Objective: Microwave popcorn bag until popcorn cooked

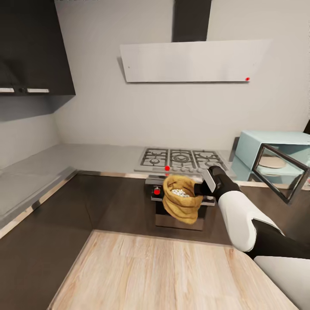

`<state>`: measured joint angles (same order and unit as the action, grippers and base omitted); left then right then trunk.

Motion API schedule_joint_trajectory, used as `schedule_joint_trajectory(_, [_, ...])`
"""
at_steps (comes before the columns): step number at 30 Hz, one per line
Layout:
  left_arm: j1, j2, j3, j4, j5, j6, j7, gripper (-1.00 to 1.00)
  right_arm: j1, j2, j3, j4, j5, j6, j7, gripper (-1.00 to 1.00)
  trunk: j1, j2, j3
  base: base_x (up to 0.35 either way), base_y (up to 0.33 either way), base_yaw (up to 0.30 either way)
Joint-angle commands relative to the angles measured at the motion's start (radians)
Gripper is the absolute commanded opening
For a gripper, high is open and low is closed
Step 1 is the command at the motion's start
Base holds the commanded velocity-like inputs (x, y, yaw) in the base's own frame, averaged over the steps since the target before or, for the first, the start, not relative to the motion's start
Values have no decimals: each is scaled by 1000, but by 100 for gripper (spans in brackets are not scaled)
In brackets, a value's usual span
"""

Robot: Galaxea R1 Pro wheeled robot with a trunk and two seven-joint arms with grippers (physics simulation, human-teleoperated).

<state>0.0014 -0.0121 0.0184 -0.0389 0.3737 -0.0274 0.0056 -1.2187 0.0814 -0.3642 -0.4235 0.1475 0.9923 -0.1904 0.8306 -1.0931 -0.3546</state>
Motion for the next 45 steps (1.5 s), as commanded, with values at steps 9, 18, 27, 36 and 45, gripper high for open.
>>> schedule_joint_trajectory(9, [0, 0, 1, -1, 4, -2, 1, 100, -1, 1, -9, -1, 9, 1, 3, -100, -1, -1, -1, -335, 0, 0])
schedule_joint_trajectory(18, [0, 0, 2, -1, 4, -2, 1, 100, -1, 1, -7, -1, 9, 9, 2, -100, -1, -1, -1, -132, 0, 0])
schedule_joint_trajectory(27, [0, 0, 2, -1, 4, -2, 1, 100, -1, 1, -7, -1, 9, 8, -9, -100, -1, -1, -1, 0, 0, -39])
schedule_joint_trajectory(36, [0, 0, 2, -1, 4, -2, 1, 100, -1, 0, -8, -1, 9, 8, -33, -100, -1, -1, -1, 0, 0, -234])
schedule_joint_trajectory(45, [0, 0, 2, -1, 4, -2, 1, 100, -1, -20, -8, -1, 9, 9, -32, -100, -1, -1, -1, 0, 0, -241])
